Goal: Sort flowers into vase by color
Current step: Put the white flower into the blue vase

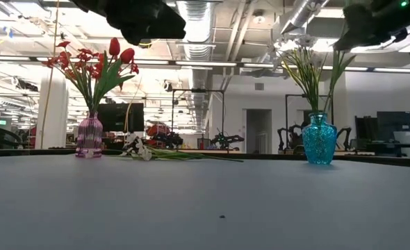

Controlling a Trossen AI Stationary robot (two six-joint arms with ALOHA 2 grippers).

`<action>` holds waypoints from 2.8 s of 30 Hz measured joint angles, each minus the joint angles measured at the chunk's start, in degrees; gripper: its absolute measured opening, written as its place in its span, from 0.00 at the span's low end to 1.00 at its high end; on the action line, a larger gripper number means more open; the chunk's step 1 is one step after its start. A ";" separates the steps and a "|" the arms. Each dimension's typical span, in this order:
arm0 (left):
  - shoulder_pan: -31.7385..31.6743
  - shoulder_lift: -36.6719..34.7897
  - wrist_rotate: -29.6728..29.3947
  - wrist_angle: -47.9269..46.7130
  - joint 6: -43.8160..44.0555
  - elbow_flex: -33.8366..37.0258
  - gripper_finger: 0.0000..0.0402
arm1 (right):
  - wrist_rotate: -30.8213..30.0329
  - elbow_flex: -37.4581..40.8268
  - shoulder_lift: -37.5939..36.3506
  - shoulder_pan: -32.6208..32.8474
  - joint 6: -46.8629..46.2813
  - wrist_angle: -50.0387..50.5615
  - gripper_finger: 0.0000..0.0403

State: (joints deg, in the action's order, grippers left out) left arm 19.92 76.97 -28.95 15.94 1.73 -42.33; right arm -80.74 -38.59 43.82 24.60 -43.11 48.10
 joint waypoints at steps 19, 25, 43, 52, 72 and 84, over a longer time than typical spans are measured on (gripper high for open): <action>-0.47 0.02 -0.33 1.62 -2.49 0.00 0.39 | 1.42 0.01 0.02 -11.60 2.86 -0.41 0.07; -2.08 0.02 0.23 2.34 -2.31 0.00 0.39 | 7.71 0.02 -0.85 -13.91 15.67 -9.81 0.07; -3.63 0.02 2.80 2.76 -1.95 0.00 0.39 | 23.53 13.41 -11.57 -28.47 42.91 -43.35 0.07; -3.61 0.02 1.78 2.71 -2.23 0.00 0.39 | 30.75 15.33 -15.38 -33.16 43.16 -43.78 0.07; -5.46 0.02 1.64 2.78 -2.35 0.00 0.39 | 31.71 13.31 -19.92 -33.47 44.23 -37.55 0.07; -5.46 0.02 3.17 2.75 -1.96 0.00 0.39 | 36.15 16.03 -16.42 -41.88 40.38 -38.28 0.07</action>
State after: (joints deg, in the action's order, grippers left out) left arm 14.46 76.99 -25.78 18.70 -0.23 -42.33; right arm -44.59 -22.55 27.40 -17.28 -2.74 9.82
